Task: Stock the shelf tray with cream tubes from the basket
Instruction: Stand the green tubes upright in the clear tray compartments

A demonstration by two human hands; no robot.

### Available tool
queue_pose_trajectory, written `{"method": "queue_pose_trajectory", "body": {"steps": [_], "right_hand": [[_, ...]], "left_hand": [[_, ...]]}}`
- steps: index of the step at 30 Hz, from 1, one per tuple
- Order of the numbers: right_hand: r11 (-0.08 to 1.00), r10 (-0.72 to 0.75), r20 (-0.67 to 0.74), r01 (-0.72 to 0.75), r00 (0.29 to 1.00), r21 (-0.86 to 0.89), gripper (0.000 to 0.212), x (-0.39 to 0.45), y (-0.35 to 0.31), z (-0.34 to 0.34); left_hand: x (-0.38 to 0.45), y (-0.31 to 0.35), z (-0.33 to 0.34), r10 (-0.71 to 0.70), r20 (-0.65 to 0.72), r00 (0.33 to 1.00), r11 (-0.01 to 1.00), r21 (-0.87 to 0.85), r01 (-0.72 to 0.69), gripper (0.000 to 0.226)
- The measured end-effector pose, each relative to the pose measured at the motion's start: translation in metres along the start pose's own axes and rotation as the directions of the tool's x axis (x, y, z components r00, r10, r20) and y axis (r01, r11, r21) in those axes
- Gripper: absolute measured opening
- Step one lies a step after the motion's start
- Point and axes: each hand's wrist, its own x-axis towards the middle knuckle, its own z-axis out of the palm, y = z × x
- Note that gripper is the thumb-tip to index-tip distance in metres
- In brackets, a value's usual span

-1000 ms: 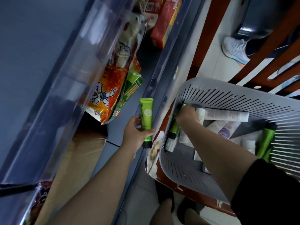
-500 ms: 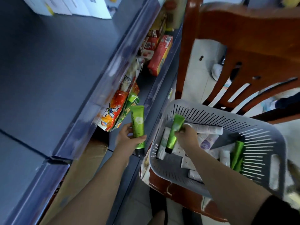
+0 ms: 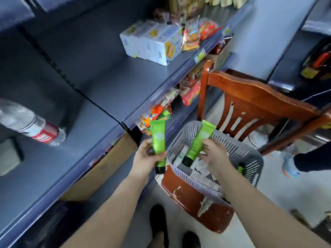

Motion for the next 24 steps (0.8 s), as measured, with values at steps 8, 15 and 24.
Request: {"method": "queue_pose_trajectory", "body": {"steps": [8, 15, 24], "right_hand": [[0.955, -0.249, 0.289, 0.283, 0.924, -0.083, 0.009, -0.12, -0.041, 0.097], [0.903, -0.387, 0.606, 0.419, 0.695, 0.096, 0.016, -0.225, -0.063, 0.196], [0.853, -0.406, 0.855, 0.469, 0.321, 0.229, 0.007, -0.368, -0.033, 0.306]], "left_hand": [[-0.105, 0.094, -0.062, 0.238, -0.174, 0.956, 0.963, -0.084, -0.255, 0.045], [-0.197, 0.161, -0.148, 0.448, -0.382, 0.809, 0.877, 0.012, -0.48, 0.045], [-0.319, 0.2, -0.264, 0.628, -0.537, 0.563, 0.757, 0.253, -0.602, 0.043]]}}
